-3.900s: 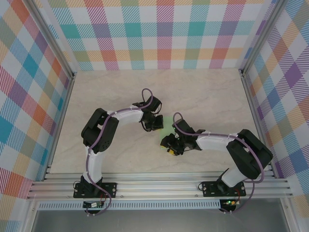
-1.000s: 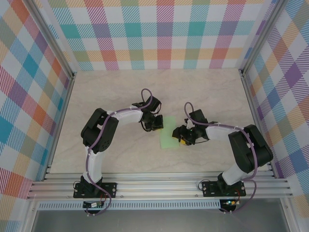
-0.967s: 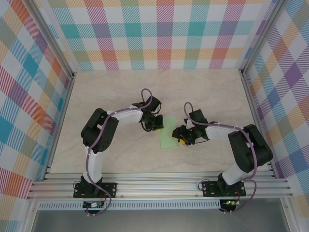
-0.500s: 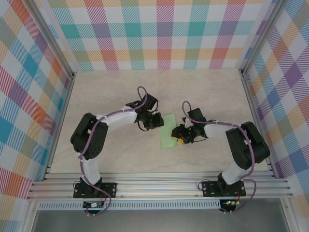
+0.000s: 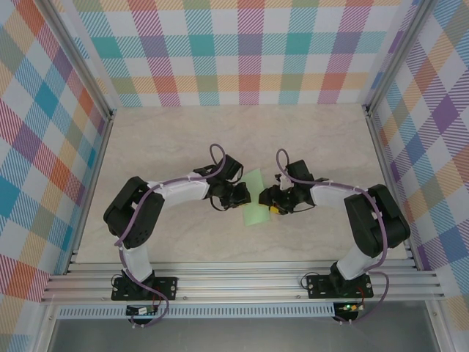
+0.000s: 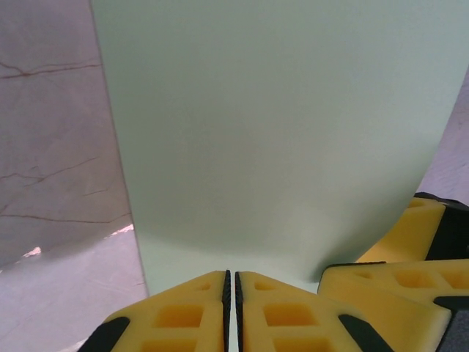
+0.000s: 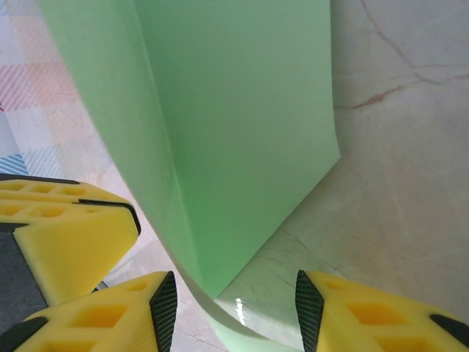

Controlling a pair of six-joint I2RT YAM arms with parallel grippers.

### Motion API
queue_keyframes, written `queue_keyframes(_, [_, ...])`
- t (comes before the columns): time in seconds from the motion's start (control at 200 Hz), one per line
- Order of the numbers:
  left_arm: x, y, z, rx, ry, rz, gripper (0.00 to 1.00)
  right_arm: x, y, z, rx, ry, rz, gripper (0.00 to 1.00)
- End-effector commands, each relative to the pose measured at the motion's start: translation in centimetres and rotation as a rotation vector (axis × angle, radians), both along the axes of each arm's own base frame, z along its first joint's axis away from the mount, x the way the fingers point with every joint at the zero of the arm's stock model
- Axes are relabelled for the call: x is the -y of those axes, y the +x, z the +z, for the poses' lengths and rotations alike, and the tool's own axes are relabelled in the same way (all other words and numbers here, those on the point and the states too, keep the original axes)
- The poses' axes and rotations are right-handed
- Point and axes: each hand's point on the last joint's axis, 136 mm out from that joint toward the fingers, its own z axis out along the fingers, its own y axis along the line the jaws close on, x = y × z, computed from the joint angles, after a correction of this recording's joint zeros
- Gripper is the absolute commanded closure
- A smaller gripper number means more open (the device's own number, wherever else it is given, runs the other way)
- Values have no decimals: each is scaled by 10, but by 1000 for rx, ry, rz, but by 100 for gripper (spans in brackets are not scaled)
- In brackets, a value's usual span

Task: Fold a paper plane with a square sheet of paper (pick it up from the middle)
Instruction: Third fold the triangle at the center of the table.

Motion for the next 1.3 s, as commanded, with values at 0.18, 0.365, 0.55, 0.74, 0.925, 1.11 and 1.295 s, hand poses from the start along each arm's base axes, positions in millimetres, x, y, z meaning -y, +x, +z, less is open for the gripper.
queue_keyframes(0.18, [-2, -6, -1, 21, 5, 34, 88, 5, 3, 19, 22, 59, 42, 49])
queue_keyframes(0.365, [5, -7, -1, 23, -36, 56, 88, 11, 3, 23, 19, 86, 43, 50])
queue_keyframes(0.55, [9, -4, -5, 24, -31, 59, 89, 7, 3, 29, 11, 148, 76, 53])
queue_keyframes(0.74, [3, -5, -15, 20, 7, 70, 90, 4, 9, 28, 2, 155, 89, 54])
queue_keyframes(0.925, [-2, -6, -11, 53, 7, 74, 89, 21, 12, 13, -7, 22, 25, 52])
queue_keyframes(1.11, [5, 7, -12, 66, 25, 55, 89, 22, -4, 8, -34, 46, 22, 50])
queue_keyframes(1.295, [7, 15, -24, 46, 54, 57, 90, 21, -8, -4, -58, 51, 34, 49])
